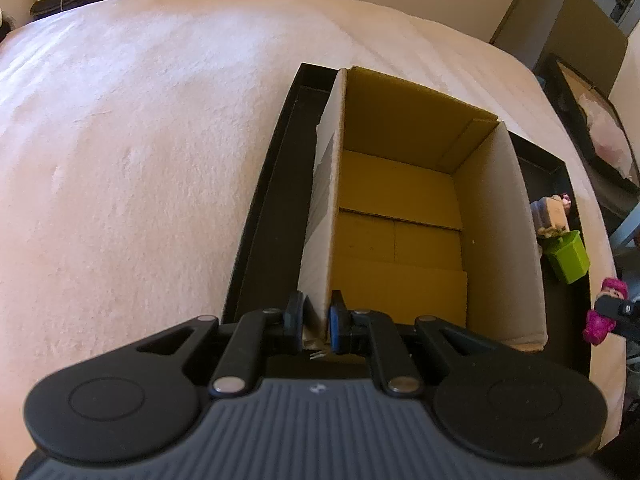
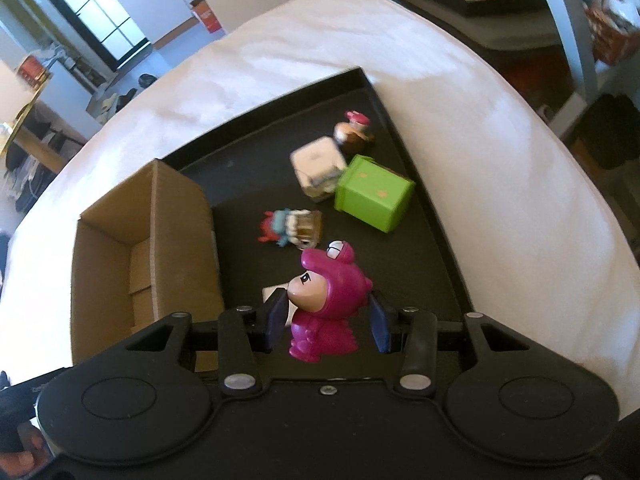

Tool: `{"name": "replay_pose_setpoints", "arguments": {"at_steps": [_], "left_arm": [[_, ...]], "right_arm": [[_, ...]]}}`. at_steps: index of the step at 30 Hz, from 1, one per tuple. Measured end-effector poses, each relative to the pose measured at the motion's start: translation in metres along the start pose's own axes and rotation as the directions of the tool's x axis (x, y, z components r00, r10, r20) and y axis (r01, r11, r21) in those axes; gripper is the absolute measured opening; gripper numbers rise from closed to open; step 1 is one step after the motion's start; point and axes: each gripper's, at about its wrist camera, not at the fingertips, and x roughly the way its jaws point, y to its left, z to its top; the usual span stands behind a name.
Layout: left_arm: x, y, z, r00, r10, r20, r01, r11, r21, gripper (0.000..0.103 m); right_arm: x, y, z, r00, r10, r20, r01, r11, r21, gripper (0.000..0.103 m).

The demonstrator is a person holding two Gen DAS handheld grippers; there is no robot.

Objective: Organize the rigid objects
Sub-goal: 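Grasp the pink plush with the right tool and drop it into the box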

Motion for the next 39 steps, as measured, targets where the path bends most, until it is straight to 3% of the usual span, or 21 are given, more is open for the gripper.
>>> {"name": "replay_pose_setpoints", "arguments": {"at_steps": [18,25,39], "left_arm": [[-0.002,0.011,-0.006,0.997,-0.064,0.042,0.065,0.998,-0.009,0.013],[-0.003,0.012,-0.007,0.996,-0.076,0.051,0.076,0.997,0.0,0.013],[0.001,0.02,-0.005,0.991,-0.126,0.048,0.128,0.992,-0.025,0.014]], "right_arm": [[-0.009,0.085,0.006,0.998,0.011,0.066,-0.001,0.989,-0.148,0.043],[-0.006,0.125,0.003,0.997,0.057,0.057,-0.043,0.972,-0.231,0.043],[0.013,0.172,-0.002,0.996,0.07,0.047,-0.051,0.946,-0.32,0.043]]}}
